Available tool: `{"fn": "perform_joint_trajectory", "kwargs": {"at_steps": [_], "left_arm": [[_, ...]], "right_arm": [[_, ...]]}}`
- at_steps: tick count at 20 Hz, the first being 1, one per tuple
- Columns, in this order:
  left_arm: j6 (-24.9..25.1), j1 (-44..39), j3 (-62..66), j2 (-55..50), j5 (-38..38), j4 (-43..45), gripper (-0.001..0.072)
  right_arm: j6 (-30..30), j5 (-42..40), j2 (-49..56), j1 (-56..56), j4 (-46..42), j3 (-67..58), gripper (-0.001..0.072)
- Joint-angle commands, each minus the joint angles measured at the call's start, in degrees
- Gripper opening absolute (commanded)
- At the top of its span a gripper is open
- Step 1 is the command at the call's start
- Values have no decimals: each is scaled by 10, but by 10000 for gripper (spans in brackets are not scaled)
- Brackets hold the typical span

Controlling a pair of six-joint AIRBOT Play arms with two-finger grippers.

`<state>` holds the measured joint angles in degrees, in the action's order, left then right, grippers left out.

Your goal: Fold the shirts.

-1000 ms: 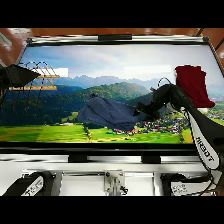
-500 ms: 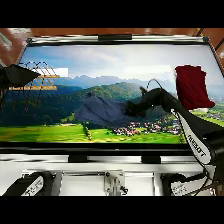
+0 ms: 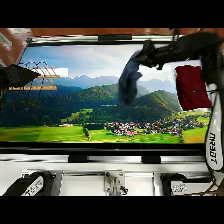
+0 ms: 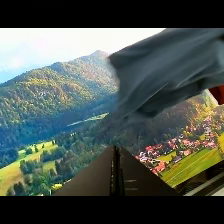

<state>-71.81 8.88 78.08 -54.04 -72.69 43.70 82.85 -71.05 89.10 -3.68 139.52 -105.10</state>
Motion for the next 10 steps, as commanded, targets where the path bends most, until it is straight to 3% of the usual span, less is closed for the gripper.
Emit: {"fn": "perform_joint_trajectory", "kwargs": {"at_steps": [1, 6, 10], "left_arm": [[0, 0, 0, 0, 0, 0, 33], [0, 0, 0, 0, 0, 0, 33], [0, 0, 0, 0, 0, 0, 33]], "right_arm": [[-41, -11, -5, 40, -7, -77, 66], [-60, 38, 1, 79, -61, -78, 66], [-62, 164, 35, 86, -77, -78, 66]]}}
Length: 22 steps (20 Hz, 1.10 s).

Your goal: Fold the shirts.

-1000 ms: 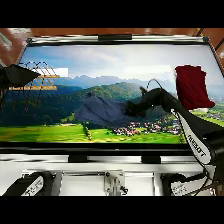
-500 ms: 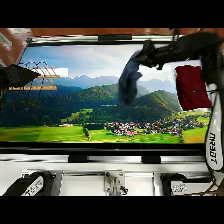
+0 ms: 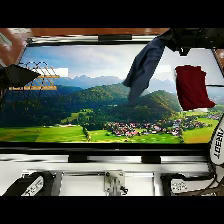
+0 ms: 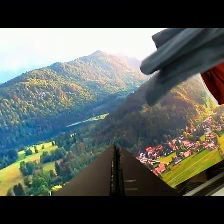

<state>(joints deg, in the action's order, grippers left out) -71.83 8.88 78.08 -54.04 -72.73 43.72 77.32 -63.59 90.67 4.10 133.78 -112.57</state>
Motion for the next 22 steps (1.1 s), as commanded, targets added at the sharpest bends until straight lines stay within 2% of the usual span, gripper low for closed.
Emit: {"fn": "perform_joint_trajectory", "kwargs": {"at_steps": [1, 5, 7, 11, 13, 15, 18, 21, 22], "left_arm": [[0, 0, 0, 0, 0, 0, 34], [2, 0, 0, 0, 0, 1, 34], [2, 0, 0, 0, -2, 0, 33], [2, 0, 0, 0, -34, 0, 33], [-11, 0, 0, 0, -45, 0, 33], [-20, -1, 0, 0, -49, 0, 33], [-19, -2, 0, 0, -49, 0, 33], [-20, -4, 0, 0, -49, 0, 33], [-20, -6, 0, 0, -49, -1, 33]], "right_arm": [[-8, 133, 34, 8, -19, -3, 66], [-28, 368, 97, 13, 51, -3, 65], [-27, 467, 118, 24, 56, -3, 65], [-48, 522, 133, 85, 52, -8, 65], [-4, 487, 133, 126, 36, -20, 65], [47, 376, 133, 164, 12, -24, 66], [40, 210, 132, 205, -43, -24, 66], [32, 112, 109, 233, -102, -24, 66], [7, 82, 95, 240, -146, -24, 66]]}}
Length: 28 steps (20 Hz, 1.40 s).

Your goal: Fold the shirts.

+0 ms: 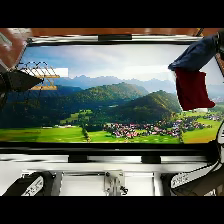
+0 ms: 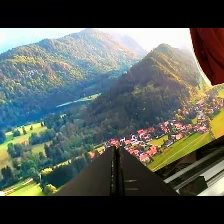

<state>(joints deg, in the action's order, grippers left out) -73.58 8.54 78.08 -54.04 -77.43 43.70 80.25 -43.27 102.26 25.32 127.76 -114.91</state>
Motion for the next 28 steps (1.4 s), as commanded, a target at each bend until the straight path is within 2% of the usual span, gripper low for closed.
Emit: {"fn": "perform_joint_trajectory", "kwargs": {"at_steps": [1, 3, 7, 9, 13, 17, 20, 21, 22, 25, 28], "left_arm": [[-2, -5, 0, 0, -2, -1, 34], [-2, -7, 0, 0, -2, -2, 33], [-2, -7, 0, 0, -2, -2, 33], [-2, -7, 0, 0, -2, -2, 33], [-2, -7, 0, 0, -2, -2, 34], [-2, -7, 0, 0, -2, -2, 33], [-2, -7, 0, 0, -2, -2, 33], [-2, -7, 0, 0, -2, -2, 34], [-2, -7, 0, 0, -2, -2, 33], [-2, -7, 0, 0, 1, -2, 33], [-2, -7, 0, -3, 13, -1, 33]], "right_arm": [[-56, -149, -34, 35, -133, -1, 66], [-99, -215, -58, 46, -219, -1, 66], [-102, -376, -60, 45, -322, 6, 66], [-106, -416, -51, 38, -351, 24, 66], [-150, -410, -48, 20, -344, 111, 66], [-162, -382, -48, 17, -289, 159, 66], [-166, -370, -48, 17, -285, 172, 80], [-167, -370, -48, 17, -288, 175, 286], [-152, -370, -49, 17, -287, 175, 563], [-135, -393, -73, 18, -313, 156, 581], [-187, -388, -134, 18, -430, 111, 582]]}}
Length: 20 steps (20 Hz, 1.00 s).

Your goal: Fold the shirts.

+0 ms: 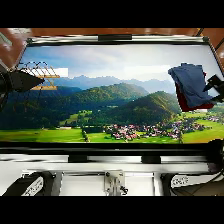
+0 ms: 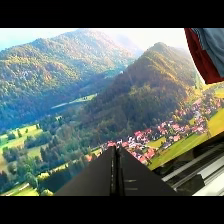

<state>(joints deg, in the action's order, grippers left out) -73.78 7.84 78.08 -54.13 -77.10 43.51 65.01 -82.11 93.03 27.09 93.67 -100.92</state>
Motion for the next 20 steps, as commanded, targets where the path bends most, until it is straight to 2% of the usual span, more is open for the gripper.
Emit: {"fn": "perform_joint_trajectory", "kwargs": {"at_steps": [1, 3, 4, 5, 7, 8, 9, 10, 11, 14, 20], "left_arm": [[0, -2, 0, -8, 22, 4, 32], [0, -30, 0, -28, 79, 65, 30], [-18, -61, 1, -48, 115, 125, 28], [-60, -99, 7, -74, 125, 208, 27], [-140, -196, 45, -151, 26, 417, 29], [-160, -241, 68, -190, -39, 491, 32], [-162, -272, 85, -217, -73, 527, 89], [-175, -294, 94, -235, -76, 538, 309], [-181, -306, 94, -242, -62, 535, 469], [-196, -309, 92, -263, -46, 519, 490], [-211, -311, 92, -269, -65, 503, 490]], "right_arm": [[-35, 30, -66, -3, -109, -43, 581], [6, 124, -118, -32, -115, -58, 575], [30, 162, -139, -61, -115, -58, 555], [60, 178, -152, -103, -114, -58, 555], [128, 128, -150, -199, -113, -57, 556], [159, 70, -133, -242, -112, -57, 558], [175, 1, -106, -278, -104, -57, 607], [191, -59, -78, -304, -75, -57, 630], [195, -101, -55, -321, -46, -57, 630], [181, -153, -9, -354, -5, -57, 629], [182, -141, -4, -386, -3, -57, 629]]}}
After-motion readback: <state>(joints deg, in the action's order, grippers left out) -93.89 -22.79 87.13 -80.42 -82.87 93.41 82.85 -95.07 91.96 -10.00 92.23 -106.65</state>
